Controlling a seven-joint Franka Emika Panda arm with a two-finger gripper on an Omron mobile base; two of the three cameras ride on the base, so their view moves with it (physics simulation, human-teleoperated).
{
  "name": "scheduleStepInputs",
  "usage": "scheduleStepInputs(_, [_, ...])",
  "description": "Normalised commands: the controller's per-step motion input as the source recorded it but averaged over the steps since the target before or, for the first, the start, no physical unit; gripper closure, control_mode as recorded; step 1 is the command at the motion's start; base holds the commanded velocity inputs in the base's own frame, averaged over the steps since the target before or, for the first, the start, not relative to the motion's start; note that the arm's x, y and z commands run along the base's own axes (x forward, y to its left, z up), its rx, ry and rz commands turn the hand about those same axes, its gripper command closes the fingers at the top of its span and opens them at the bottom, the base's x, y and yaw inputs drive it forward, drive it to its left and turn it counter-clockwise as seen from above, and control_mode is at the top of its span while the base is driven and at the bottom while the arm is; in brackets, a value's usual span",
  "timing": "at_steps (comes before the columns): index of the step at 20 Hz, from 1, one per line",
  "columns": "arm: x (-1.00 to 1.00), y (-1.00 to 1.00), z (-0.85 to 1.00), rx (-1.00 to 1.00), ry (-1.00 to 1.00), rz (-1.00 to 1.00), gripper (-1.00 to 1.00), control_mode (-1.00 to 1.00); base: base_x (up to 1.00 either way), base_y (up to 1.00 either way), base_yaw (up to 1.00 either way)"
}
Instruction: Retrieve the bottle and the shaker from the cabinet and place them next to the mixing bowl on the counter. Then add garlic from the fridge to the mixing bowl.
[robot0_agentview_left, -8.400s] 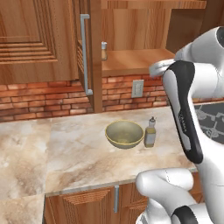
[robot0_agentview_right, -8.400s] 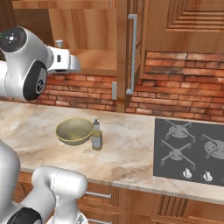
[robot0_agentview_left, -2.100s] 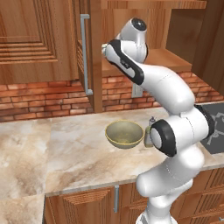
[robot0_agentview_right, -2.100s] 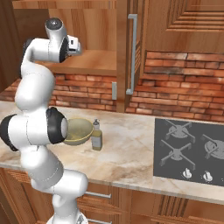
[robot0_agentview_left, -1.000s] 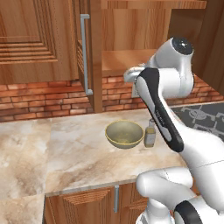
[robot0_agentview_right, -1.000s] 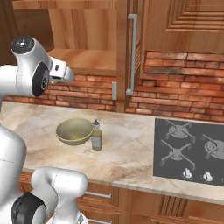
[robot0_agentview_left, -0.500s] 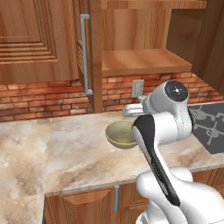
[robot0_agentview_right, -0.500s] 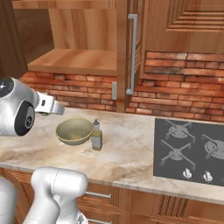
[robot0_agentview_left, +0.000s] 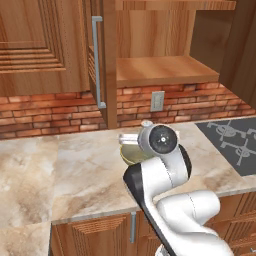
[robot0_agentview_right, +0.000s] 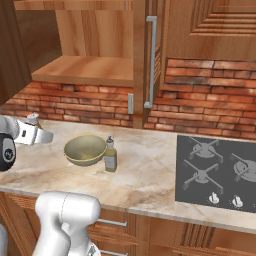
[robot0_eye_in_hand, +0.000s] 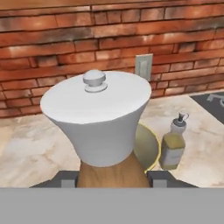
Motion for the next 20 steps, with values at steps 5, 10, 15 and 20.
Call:
scheduleStepInputs(5, [0.0, 0.48, -0.43, -0.02, -0.07, -0.24, 1.0, -1.0, 0.0, 0.0, 0.0])
scheduleStepInputs(10, [0.06, 0.19, -0.42, -0.03, -0.03, -0.25, 1.0, -1.0, 0.0, 0.0, 0.0])
scheduleStepInputs(15, [0.45, 0.21, -0.21, -0.04, -0.06, -0.22, 1.0, -1.0, 0.0, 0.0, 0.0])
scheduleStepInputs(20, [0.57, 0.2, -0.13, 0.0, -0.03, -0.21, 1.0, -1.0, 0.0, 0.0, 0.0])
